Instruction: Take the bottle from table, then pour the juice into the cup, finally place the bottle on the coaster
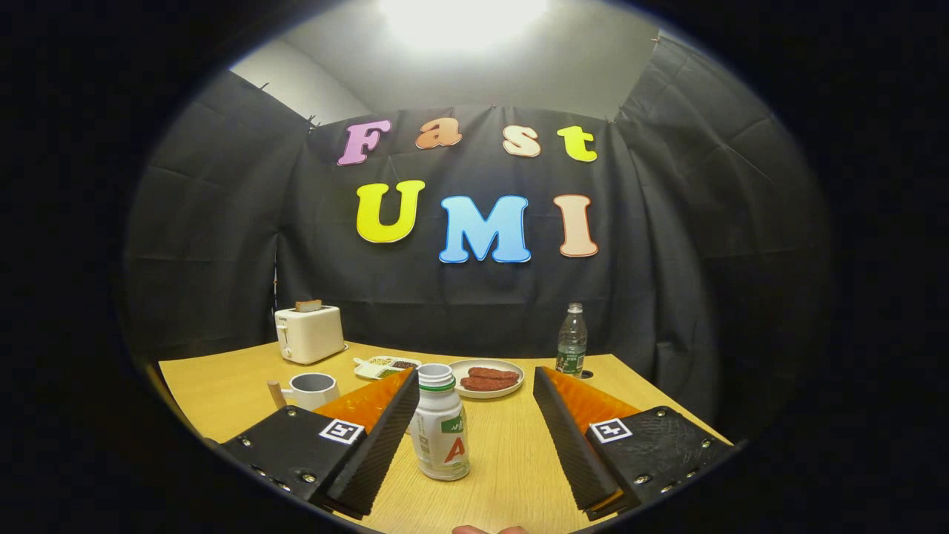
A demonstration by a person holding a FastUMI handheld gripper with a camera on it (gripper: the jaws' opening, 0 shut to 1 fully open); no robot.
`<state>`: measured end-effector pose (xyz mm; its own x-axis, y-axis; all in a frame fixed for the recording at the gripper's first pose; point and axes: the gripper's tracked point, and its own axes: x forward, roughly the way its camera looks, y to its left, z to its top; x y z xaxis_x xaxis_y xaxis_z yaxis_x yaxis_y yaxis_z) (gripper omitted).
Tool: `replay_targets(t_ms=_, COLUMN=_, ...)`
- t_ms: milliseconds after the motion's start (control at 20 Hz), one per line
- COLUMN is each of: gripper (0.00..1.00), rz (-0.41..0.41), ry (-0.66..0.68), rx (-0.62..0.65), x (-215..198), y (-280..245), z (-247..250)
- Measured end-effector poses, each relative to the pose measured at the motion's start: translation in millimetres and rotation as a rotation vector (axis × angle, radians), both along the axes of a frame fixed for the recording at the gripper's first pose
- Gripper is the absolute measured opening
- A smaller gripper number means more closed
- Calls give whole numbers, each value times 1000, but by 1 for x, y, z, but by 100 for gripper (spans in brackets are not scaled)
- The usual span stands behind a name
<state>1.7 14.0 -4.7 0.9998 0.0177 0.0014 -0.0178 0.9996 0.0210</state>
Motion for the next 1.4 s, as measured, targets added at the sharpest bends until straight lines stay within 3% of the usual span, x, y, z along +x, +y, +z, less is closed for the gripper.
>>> replay_targets(t_ms=550, gripper=95, rz=40, ry=53, rx=16, x=29, y=35, z=-46)
replay_targets(t_ms=1400, gripper=95, rz=-102, ry=137, rx=74, x=105, y=30, z=-112)
